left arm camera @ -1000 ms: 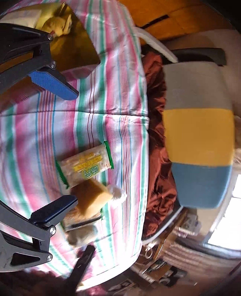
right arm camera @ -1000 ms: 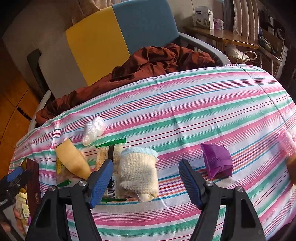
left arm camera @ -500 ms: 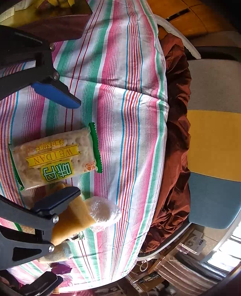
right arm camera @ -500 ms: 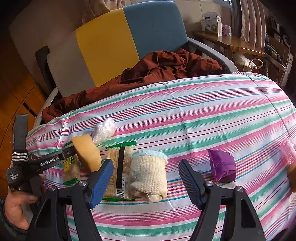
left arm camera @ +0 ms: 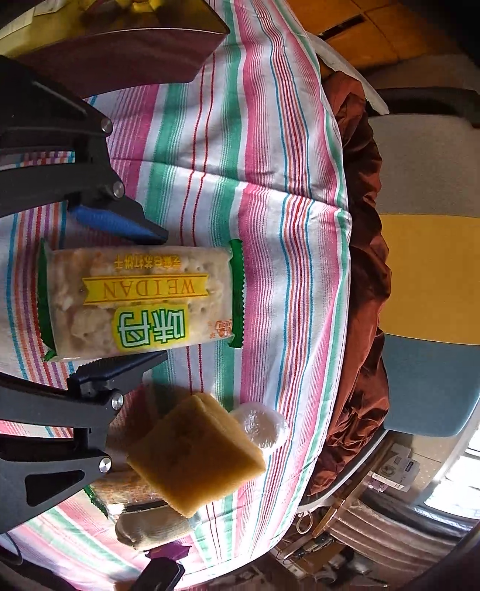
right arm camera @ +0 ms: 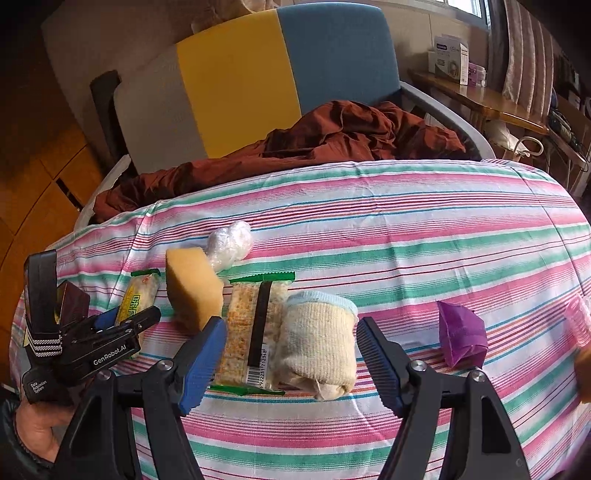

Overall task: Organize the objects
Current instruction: 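Grasp the WEIDAN cracker packet with the left tool while the right tool grasps the yellow sponge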

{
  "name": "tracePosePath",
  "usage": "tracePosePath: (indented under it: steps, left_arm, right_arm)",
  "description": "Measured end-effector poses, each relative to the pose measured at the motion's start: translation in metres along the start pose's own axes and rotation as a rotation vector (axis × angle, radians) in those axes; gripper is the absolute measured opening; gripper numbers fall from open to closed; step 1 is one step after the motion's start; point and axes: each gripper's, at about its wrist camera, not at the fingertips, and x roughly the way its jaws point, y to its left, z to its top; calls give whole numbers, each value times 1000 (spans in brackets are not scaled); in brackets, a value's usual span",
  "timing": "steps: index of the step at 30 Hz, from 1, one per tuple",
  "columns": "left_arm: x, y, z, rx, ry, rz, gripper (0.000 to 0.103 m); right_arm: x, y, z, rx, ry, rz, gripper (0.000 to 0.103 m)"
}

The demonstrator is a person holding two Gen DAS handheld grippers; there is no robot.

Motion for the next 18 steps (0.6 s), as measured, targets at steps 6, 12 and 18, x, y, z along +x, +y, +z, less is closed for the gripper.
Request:
tracePosePath:
  steps: [6, 12, 18]
  left_arm:
    - [0, 4, -2, 4, 2, -13, 58]
    - [0, 5, -3, 2, -13, -29, 58]
    - [-1, 6, -5, -7, -25, -38, 58]
  right_arm:
    - [4, 9, -2, -24, 12, 47, 75]
    - [7, 25, 0, -56, 32, 119, 75]
    - [29, 54, 14, -167, 78, 128, 75]
